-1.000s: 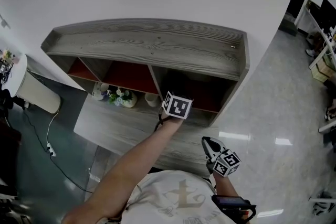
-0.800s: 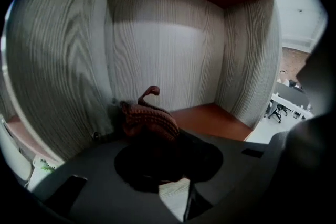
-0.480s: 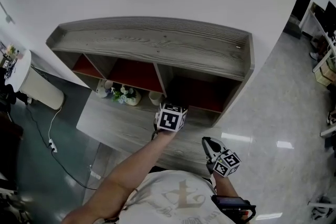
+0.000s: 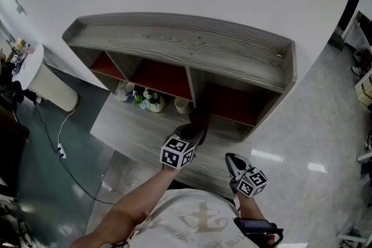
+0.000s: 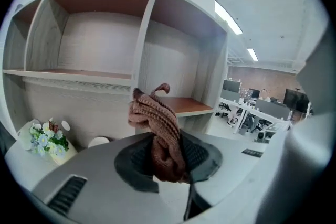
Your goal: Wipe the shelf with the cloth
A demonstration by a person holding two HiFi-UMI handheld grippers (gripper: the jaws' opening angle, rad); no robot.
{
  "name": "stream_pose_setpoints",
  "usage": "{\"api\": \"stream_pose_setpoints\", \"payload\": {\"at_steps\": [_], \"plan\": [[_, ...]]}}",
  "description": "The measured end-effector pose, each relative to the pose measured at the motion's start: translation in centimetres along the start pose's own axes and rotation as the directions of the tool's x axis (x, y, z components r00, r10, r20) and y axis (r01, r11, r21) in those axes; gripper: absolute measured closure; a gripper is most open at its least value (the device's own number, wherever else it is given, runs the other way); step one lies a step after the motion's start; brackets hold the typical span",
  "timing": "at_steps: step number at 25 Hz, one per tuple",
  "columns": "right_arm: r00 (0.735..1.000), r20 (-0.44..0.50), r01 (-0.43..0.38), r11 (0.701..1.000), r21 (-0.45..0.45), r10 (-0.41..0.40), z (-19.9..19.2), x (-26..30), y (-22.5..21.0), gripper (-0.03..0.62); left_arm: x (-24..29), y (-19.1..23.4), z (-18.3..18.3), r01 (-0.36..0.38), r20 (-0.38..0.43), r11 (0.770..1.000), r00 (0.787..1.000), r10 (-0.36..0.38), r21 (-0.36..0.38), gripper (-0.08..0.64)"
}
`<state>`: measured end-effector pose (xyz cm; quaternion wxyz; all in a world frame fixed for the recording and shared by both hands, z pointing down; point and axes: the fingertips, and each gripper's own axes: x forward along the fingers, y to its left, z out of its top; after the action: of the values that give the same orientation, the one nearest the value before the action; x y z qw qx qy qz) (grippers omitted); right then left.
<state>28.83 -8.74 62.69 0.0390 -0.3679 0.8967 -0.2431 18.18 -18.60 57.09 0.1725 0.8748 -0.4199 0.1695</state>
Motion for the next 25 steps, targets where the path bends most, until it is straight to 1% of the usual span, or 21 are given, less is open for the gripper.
{"api": "stream_pose_setpoints", "payload": {"at_steps": [7,12,18,25], "plan": [[1.000,-0.015,-0.028,1.000,-0.015,0.028,0.2,1.9,1.0,0.588,-4.4,2.4,-2.7,-0.030,0.048,0.998,0.998,0.033,-0.052,0.465],[0.999,-0.025,-0.040,0.999,-0.027,0.039,0.4,4.2,1.8,0.588,-6.1,4.0,-3.4,-0.004,0.059,0.996,0.998,0.009,-0.085,0.463],[0.998,-0.033,-0.062,0.997,-0.051,0.060,0.9,8.0,4.4,0.588,-8.0,6.8,-3.1,0.024,0.072,0.995,0.997,-0.017,-0.098,0.463],[0.999,-0.029,-0.044,0.997,-0.064,0.042,1.8,11.4,6.0,0.588,-9.7,10.1,-1.6,0.047,0.097,0.995,0.995,-0.039,-0.085,0.465]]}}
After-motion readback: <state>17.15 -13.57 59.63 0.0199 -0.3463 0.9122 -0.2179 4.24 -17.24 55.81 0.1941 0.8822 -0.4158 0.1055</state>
